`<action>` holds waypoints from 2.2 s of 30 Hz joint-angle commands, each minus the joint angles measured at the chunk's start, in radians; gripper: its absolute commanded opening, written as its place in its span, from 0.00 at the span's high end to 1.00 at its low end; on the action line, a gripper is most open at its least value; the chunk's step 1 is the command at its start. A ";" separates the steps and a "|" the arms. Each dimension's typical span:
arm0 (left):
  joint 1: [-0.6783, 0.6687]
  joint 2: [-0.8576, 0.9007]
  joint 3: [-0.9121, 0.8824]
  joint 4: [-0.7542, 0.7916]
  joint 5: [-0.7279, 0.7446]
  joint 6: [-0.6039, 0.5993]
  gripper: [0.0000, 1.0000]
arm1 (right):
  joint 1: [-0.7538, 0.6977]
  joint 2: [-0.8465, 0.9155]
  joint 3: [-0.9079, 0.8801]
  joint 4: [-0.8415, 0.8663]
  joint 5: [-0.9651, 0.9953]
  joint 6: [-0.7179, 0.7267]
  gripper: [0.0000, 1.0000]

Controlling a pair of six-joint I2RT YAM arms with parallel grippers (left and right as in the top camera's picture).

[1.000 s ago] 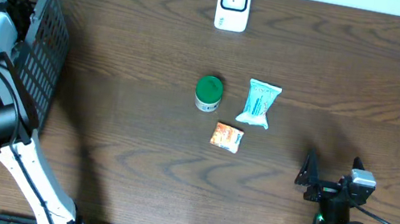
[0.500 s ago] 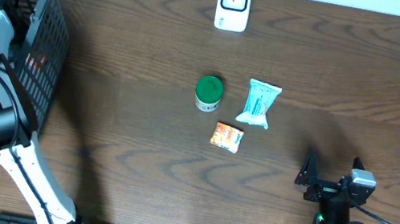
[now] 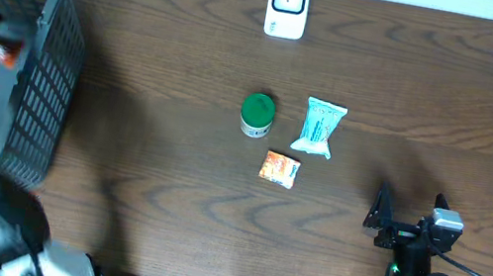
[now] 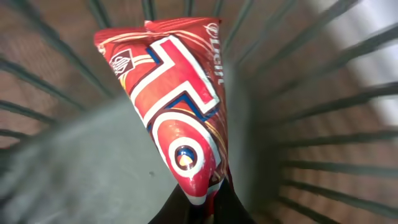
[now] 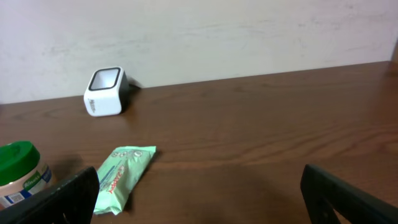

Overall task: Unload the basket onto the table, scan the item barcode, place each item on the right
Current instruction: 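Carry the wafer bar toward the scanner and hold it in front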

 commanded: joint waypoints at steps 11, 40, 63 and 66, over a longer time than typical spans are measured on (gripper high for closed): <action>-0.452 -0.399 0.019 -0.084 0.250 0.008 0.93 | -0.002 -0.005 -0.001 -0.004 0.005 0.010 0.01; -1.333 0.417 0.019 0.366 0.280 -0.129 0.93 | -0.002 -0.005 -0.001 -0.004 0.005 0.010 0.01; -1.338 0.648 0.020 0.407 0.080 -0.349 0.93 | -0.002 -0.005 -0.001 -0.004 0.005 0.010 0.01; -1.319 0.648 0.020 0.360 0.032 -0.512 0.92 | -0.002 -0.005 -0.001 -0.004 0.005 0.010 0.01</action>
